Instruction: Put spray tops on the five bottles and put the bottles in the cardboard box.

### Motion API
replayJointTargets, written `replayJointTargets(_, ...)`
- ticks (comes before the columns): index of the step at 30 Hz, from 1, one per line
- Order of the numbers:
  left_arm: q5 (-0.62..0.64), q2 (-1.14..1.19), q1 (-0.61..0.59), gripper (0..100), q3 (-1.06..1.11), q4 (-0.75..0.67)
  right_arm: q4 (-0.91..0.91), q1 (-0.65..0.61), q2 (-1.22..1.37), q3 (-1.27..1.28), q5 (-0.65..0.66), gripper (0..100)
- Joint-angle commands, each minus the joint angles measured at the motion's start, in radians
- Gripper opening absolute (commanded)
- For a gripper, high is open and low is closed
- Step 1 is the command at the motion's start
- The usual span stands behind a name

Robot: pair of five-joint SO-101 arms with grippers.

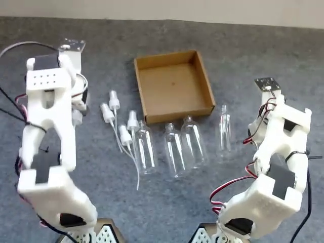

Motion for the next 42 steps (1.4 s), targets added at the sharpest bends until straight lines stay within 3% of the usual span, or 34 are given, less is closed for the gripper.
replayJointTargets(1, -0.012, -0.255, 0.058, 2, 0.225, -0.098, -0.016, -0.012, -0.008, -0.050, -0.009, 18.0)
replayJointTargets(6, -0.012, -0.435, 0.074, 2, 0.343, -0.110, -0.013, -0.004, -0.008, -0.048, -0.009, 3.6)
replayJointTargets(10, -0.011, -0.536, 0.074, 2, 0.346, -0.104, 0.007, 0.004, -0.019, -0.054, -0.029, 1.5)
replayJointTargets(13, -0.006, -0.601, 0.077, 2, 0.344, -0.104, 0.073, -0.002, -0.039, -0.131, -0.121, 1.5)
replayJointTargets(18, 0.021, -0.699, 0.153, 2, 0.280, -0.106, 0.140, -0.125, -0.194, -0.295, -0.227, 0.3)
replayJointTargets(23, 0.100, -0.777, 0.260, 2, 0.142, -0.104, 0.150, -0.320, -0.449, -0.282, -0.328, 0.3)
replayJointTargets(26, 0.150, -0.792, 0.298, 2, 0.076, -0.106, 0.107, -0.447, -0.599, -0.185, -0.384, 0.3)
replayJointTargets(30, 0.212, -0.792, 0.371, 2, -0.007, -0.115, -0.081, -0.619, -0.799, 0.082, -0.451, 0.3)
replayJointTargets(35, 0.227, -0.799, 0.475, 1, -0.120, -0.241, -0.303, -0.748, -1.079, 0.466, -0.520, 0.3)
replayJointTargets(42, 0.229, -0.791, 0.588, 1, -0.142, -0.454, -0.400, -0.880, -1.420, 0.754, -0.606, 0.3)
